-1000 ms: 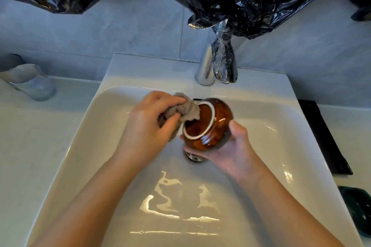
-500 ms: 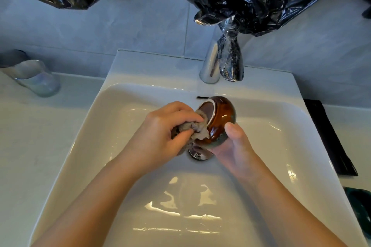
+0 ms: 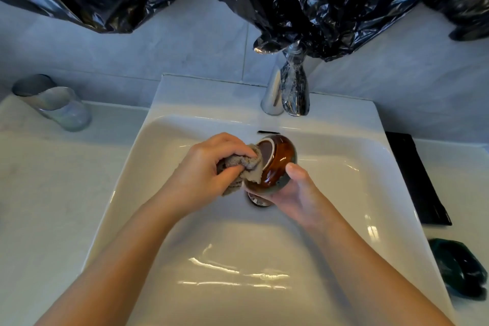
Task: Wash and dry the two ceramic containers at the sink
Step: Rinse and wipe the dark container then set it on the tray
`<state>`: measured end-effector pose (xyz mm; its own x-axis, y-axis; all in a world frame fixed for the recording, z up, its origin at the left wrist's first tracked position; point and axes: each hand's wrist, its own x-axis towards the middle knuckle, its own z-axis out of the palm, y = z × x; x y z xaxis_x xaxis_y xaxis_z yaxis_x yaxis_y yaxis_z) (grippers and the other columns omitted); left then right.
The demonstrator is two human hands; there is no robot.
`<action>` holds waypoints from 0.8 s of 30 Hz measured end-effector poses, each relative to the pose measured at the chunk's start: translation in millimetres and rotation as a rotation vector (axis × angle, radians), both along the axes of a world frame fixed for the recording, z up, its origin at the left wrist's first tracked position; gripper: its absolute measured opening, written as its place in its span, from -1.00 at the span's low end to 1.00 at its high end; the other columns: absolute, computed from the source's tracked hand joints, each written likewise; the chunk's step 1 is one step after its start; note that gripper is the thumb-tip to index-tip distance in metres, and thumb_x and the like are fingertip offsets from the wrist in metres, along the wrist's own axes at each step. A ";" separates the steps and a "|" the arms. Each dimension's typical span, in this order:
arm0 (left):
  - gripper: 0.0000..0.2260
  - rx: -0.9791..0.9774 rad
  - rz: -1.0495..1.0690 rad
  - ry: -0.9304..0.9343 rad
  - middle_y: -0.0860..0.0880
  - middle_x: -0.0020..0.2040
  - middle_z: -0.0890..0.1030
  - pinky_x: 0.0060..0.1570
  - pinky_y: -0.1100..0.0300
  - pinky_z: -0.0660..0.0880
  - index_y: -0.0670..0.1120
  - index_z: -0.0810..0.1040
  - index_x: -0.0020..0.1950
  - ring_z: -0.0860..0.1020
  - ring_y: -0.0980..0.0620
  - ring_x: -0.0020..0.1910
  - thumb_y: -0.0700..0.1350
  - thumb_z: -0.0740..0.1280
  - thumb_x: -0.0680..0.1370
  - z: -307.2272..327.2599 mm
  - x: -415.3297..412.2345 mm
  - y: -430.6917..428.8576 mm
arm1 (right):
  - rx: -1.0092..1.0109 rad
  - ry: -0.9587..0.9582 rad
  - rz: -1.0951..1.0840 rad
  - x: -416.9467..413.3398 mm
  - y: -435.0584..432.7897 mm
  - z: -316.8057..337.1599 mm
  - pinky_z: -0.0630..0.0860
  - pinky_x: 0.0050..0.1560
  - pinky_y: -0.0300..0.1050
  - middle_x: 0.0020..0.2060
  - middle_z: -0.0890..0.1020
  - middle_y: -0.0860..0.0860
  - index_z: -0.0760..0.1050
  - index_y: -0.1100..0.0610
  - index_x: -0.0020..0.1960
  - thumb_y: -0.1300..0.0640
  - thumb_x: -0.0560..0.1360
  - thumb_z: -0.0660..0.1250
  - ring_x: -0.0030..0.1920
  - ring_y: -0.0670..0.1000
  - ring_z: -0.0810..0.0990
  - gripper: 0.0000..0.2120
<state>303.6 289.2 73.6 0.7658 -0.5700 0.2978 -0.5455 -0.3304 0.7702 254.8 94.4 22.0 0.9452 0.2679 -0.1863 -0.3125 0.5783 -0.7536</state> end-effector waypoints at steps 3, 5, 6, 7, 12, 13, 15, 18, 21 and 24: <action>-0.75 -0.014 0.159 0.029 0.09 -0.01 0.57 0.09 0.46 0.39 0.05 0.58 0.02 0.52 0.31 0.00 -0.22 0.33 0.41 26.5 -1.2 30.2 | 0.148 0.094 -0.007 -7.3 2.3 17.7 0.54 0.20 0.24 0.22 0.59 0.28 0.52 0.19 0.30 -0.07 0.16 0.65 0.25 0.36 0.52 -0.21; -0.75 0.028 0.285 0.012 0.11 -0.02 0.56 0.08 0.46 0.36 0.12 0.57 0.01 0.51 0.27 -0.02 -0.21 0.35 0.44 39.6 -1.0 61.9 | 0.214 0.099 0.021 -13.1 8.2 33.9 0.55 0.19 0.23 0.21 0.59 0.29 0.53 0.19 0.31 -0.06 0.18 0.63 0.23 0.40 0.54 -0.23; -0.71 0.051 0.351 0.020 0.09 -0.02 0.56 0.08 0.41 0.36 0.21 0.58 -0.01 0.50 0.21 -0.01 -0.19 0.36 0.45 45.6 -1.9 78.3 | 0.223 0.094 0.029 -16.7 12.0 41.4 0.54 0.20 0.23 0.20 0.60 0.28 0.55 0.18 0.29 -0.07 0.19 0.62 0.23 0.40 0.55 -0.26; -0.67 0.060 0.407 0.029 0.07 -0.01 0.56 0.08 0.35 0.37 0.29 0.58 -0.03 0.50 0.17 -0.02 -0.19 0.36 0.45 51.4 -2.1 94.8 | 0.213 0.078 0.037 -21.2 16.7 47.6 0.55 0.19 0.22 0.20 0.60 0.28 0.56 0.17 0.28 -0.08 0.20 0.62 0.23 0.39 0.55 -0.28; -0.77 0.045 0.608 0.304 0.00 -0.27 0.59 -0.39 0.45 0.45 -0.04 0.55 -0.01 0.56 0.24 -0.40 -0.37 0.27 0.55 41.7 -8.0 153.2 | 0.239 0.084 0.051 -36.8 44.4 68.1 0.60 0.13 0.21 0.16 0.62 0.31 0.61 0.21 0.22 -0.06 0.11 0.66 0.16 0.38 0.60 -0.25; -0.79 0.034 0.639 0.375 0.04 -0.40 0.57 -0.50 0.42 0.44 -0.10 0.56 -0.03 0.53 0.26 -0.51 -0.39 0.24 0.56 31.8 -5.4 163.6 | 0.234 0.102 0.037 -37.9 49.5 70.2 0.60 0.12 0.21 0.16 0.61 0.33 0.59 0.24 0.23 -0.04 0.10 0.67 0.15 0.39 0.60 -0.23; -0.81 0.080 0.671 0.482 0.04 -0.51 0.57 -0.50 0.18 0.48 -0.13 0.58 -0.02 0.48 0.19 -0.61 -0.38 0.24 0.57 9.0 1.5 181.0 | 0.243 0.134 0.017 -38.9 58.6 71.5 0.60 0.13 0.22 0.16 0.60 0.35 0.56 0.27 0.25 -0.02 0.09 0.68 0.15 0.40 0.59 -0.19; -0.80 0.217 0.697 0.542 -0.17 -0.35 0.58 -0.50 0.00 0.51 -0.03 0.58 -0.02 0.51 -0.07 -0.56 -0.32 0.31 0.53 -15.7 12.6 193.7 | 0.248 0.162 0.024 -39.4 69.7 70.3 0.60 0.11 0.21 0.16 0.59 0.36 0.56 0.28 0.25 0.00 0.09 0.69 0.14 0.41 0.59 -0.20; -0.78 0.356 0.695 0.545 -0.21 0.01 0.45 -0.62 0.18 0.48 -0.06 0.49 0.11 0.52 -0.22 -0.36 -0.21 0.38 0.50 -32.3 18.4 191.2 | 0.228 0.193 0.014 -38.9 74.2 67.5 0.56 0.15 0.21 0.17 0.58 0.35 0.48 0.26 0.31 0.01 0.12 0.68 0.15 0.41 0.58 -0.15; -0.80 0.460 0.666 0.577 -0.19 0.09 0.40 -0.37 0.09 0.58 -0.12 0.36 0.03 0.53 -0.12 -0.16 -0.19 0.37 0.53 -50.6 19.9 190.1 | 0.227 0.202 0.018 -35.3 74.4 66.6 0.56 0.15 0.21 0.17 0.58 0.34 0.42 0.25 0.34 0.00 0.13 0.67 0.15 0.40 0.58 -0.12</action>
